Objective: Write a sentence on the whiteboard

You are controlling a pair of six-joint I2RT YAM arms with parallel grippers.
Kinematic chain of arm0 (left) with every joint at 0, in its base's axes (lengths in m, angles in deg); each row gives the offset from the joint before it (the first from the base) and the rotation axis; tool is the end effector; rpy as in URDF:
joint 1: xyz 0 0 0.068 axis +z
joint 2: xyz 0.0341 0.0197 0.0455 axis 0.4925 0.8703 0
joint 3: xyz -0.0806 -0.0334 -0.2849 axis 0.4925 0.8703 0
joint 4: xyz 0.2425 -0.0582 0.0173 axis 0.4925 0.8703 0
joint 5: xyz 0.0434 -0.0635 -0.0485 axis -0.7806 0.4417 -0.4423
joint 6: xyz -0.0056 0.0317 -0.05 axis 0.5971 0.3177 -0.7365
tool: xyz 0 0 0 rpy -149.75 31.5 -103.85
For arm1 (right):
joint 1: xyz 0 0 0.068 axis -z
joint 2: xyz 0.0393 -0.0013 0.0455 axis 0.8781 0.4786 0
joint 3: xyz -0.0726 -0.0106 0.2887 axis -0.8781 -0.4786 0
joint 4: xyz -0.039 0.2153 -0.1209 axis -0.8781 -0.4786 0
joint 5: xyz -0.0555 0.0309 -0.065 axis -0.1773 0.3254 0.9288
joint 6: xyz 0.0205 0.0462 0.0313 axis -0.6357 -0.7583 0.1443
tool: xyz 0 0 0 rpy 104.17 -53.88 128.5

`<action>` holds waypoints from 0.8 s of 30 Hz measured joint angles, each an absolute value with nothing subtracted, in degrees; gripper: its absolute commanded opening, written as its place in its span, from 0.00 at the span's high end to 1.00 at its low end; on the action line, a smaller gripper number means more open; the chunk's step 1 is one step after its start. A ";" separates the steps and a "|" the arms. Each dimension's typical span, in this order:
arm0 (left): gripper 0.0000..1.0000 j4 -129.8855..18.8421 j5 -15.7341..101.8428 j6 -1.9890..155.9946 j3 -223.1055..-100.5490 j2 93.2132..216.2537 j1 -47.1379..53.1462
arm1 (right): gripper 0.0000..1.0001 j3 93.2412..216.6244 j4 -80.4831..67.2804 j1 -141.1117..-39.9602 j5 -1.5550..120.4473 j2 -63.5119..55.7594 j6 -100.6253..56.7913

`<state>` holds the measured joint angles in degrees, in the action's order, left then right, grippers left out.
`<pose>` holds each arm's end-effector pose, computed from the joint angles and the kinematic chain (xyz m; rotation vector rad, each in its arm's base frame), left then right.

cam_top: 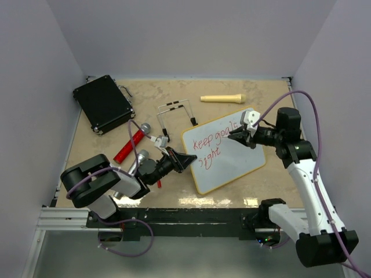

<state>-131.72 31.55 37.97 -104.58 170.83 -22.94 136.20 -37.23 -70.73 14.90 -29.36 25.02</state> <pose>0.1589 -0.2026 0.1944 -0.0225 1.7128 -1.3513 0.1669 0.0622 0.3677 -1.2512 1.4632 0.5901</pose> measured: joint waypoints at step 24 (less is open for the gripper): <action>1.00 -123.11 35.92 52.29 -104.36 158.61 -22.96 | 1.00 133.01 -45.91 -64.85 0.19 -35.48 36.64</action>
